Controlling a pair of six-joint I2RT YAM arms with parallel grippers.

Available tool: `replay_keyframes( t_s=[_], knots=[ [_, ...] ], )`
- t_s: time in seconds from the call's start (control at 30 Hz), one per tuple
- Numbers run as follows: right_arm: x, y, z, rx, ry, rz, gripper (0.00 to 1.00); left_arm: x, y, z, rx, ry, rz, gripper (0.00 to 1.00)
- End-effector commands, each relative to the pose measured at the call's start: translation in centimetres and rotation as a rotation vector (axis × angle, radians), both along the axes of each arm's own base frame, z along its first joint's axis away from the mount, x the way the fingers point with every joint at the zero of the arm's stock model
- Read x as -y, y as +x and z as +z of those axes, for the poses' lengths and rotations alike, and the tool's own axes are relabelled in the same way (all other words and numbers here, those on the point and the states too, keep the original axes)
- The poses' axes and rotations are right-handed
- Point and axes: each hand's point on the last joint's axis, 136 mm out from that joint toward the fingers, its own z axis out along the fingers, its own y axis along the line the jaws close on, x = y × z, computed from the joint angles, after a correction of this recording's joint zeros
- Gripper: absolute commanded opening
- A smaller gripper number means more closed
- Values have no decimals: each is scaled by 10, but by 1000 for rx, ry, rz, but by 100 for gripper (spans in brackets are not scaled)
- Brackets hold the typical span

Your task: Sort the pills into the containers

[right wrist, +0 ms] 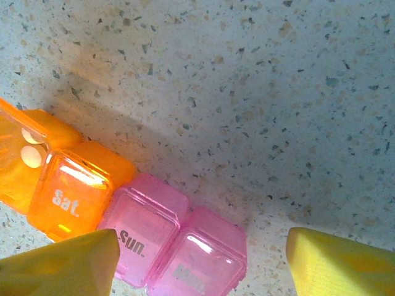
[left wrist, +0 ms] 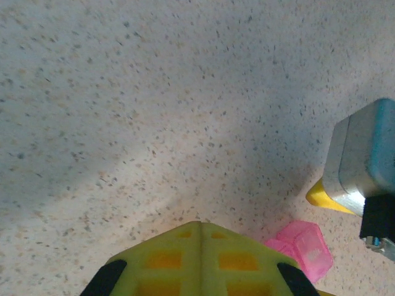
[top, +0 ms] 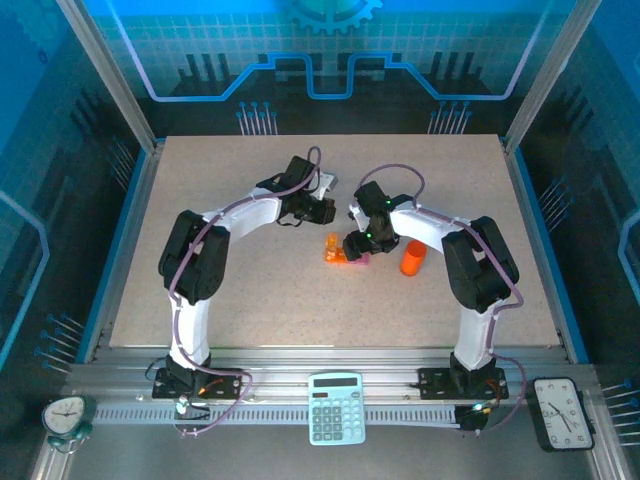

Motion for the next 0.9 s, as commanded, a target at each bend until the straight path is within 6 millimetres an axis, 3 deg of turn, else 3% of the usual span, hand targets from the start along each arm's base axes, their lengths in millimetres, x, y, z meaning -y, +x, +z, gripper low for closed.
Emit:
replay_keyframes(
  t_s=[0.0,0.3,0.87],
  knots=[
    [3,-8,-15,-32,-30,-5,72,6,-10,-7,-62,10,-36,0],
    [3,-10,-22,-46,-29,-13,72,3,-29,-21,-129,50,-56,0],
    [2,-11,-27,-59,-25,-25,71,8,-64,-19,-188,49,-90,0]
  ],
)
